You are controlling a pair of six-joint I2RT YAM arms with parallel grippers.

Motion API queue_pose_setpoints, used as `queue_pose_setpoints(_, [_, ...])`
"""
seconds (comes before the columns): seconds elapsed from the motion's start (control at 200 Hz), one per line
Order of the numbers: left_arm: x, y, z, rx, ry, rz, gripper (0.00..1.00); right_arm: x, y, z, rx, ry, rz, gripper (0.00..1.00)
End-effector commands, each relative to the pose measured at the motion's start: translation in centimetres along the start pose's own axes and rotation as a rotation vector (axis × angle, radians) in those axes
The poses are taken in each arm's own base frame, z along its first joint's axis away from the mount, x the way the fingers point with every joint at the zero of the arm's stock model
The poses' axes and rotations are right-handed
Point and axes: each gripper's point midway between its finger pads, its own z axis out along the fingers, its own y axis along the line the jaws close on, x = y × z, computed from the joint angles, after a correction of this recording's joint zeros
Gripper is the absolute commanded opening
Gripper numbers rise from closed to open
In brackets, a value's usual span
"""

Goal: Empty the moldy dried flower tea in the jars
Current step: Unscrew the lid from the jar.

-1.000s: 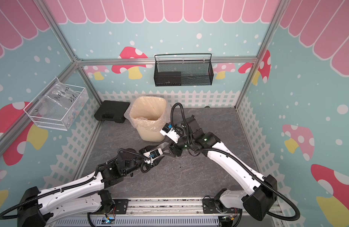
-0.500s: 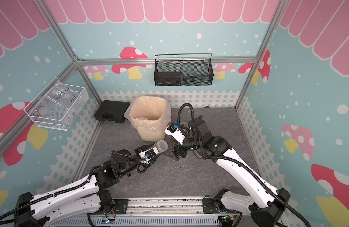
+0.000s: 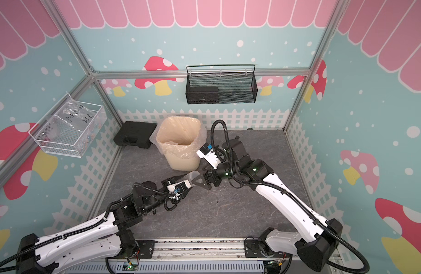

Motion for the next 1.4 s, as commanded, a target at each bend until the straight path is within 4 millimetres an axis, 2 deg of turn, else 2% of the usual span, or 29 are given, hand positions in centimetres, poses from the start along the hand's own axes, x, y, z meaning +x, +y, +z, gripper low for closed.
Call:
queue_pose_setpoints(0.0, [0.0, 0.0, -0.2, -0.001, -0.003, 0.023, 0.49, -0.1, 0.5, 0.3, -0.044, -0.001, 0.018, 0.83])
queue_pose_setpoints(0.11, [0.0, 0.0, -0.1, 0.000, -0.001, 0.021, 0.48, 0.2, 0.6, 0.7, -0.066, 0.010, 0.014, 0.74])
queue_pose_setpoints(0.345, [0.1, -0.1, -0.1, 0.008, 0.006, 0.012, 0.48, 1.5, 0.1, 1.5, -0.070, 0.056, 0.002, 0.72])
queue_pose_setpoints(0.49, [0.1, -0.2, -0.1, 0.013, 0.007, 0.004, 0.48, 2.0, -0.4, 1.9, -0.063, 0.078, -0.017, 0.57])
queue_pose_setpoints(0.66, [-0.2, -0.9, -0.1, 0.061, 0.000, -0.028, 0.47, 1.7, -0.3, 2.4, -0.092, 0.082, -0.080, 0.43])
queue_pose_setpoints(0.765, [-0.8, -1.7, -0.4, 0.116, -0.023, -0.065, 0.46, 1.8, -0.5, 2.2, -0.076, 0.082, -0.244, 0.30])
queue_pose_setpoints(0.941, [-1.8, -3.1, -1.1, 0.227, -0.072, -0.138, 0.44, 1.5, -0.8, 1.1, -0.007, 0.044, -0.660, 0.11])
queue_pose_setpoints(1.066, [-2.3, -3.7, -1.5, 0.287, -0.098, -0.171, 0.44, 1.2, -0.7, 0.7, 0.014, 0.031, -0.876, 0.11])
queue_pose_setpoints(1.186, [-2.4, -4.0, -1.6, 0.310, -0.106, -0.183, 0.44, 1.1, -1.0, 0.8, 0.039, 0.042, -0.963, 0.16])
queue_pose_setpoints(1.241, [-2.2, -4.0, -1.4, 0.307, -0.100, -0.182, 0.44, 0.7, -1.3, 0.9, 0.057, 0.033, -0.947, 0.28])
queue_pose_setpoints(1.286, [-2.1, -3.8, -1.3, 0.294, -0.093, -0.177, 0.44, 0.0, -1.3, 0.8, 0.076, 0.007, -0.887, 0.42])
queue_pose_setpoints(1.391, [-1.1, -2.3, -0.7, 0.190, -0.058, -0.138, 0.44, -1.6, -0.7, 0.0, 0.091, -0.061, -0.631, 0.65])
